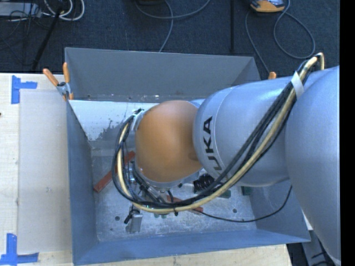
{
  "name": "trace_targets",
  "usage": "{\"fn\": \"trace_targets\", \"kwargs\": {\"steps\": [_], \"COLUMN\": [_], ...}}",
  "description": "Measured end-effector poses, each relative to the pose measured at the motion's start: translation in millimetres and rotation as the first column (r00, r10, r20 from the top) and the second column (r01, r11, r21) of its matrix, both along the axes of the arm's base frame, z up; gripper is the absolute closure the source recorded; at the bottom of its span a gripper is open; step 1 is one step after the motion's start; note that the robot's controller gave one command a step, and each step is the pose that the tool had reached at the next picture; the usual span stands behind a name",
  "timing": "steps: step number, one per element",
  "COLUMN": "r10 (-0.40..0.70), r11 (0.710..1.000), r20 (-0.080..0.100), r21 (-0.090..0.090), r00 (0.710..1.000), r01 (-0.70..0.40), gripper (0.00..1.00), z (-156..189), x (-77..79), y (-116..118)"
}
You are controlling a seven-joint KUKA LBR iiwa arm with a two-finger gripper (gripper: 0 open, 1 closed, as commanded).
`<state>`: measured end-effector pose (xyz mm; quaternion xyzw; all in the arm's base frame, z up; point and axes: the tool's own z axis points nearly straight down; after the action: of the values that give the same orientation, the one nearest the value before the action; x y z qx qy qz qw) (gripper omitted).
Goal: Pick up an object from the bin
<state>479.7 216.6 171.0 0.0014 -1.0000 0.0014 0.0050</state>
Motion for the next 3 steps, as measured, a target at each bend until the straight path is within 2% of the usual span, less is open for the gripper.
{"fn": "trace_targets", "kwargs": {"steps": [1, 2, 3], "r10": [0.424, 0.509, 0.653], "r11": [0.906, 0.861, 0.757], "r20": [0.011, 0.019, 0.013], "r21": [0.003, 0.001, 0.003], "r00": [0.906, 0.861, 0.757], "r01": [-0.424, -0.509, -0.653], "gripper": [0.00, 0.00, 0.00], "z": [-102, -69, -69], "x": [75.0, 144.6, 143.0], "y": [8, 26, 25]}}
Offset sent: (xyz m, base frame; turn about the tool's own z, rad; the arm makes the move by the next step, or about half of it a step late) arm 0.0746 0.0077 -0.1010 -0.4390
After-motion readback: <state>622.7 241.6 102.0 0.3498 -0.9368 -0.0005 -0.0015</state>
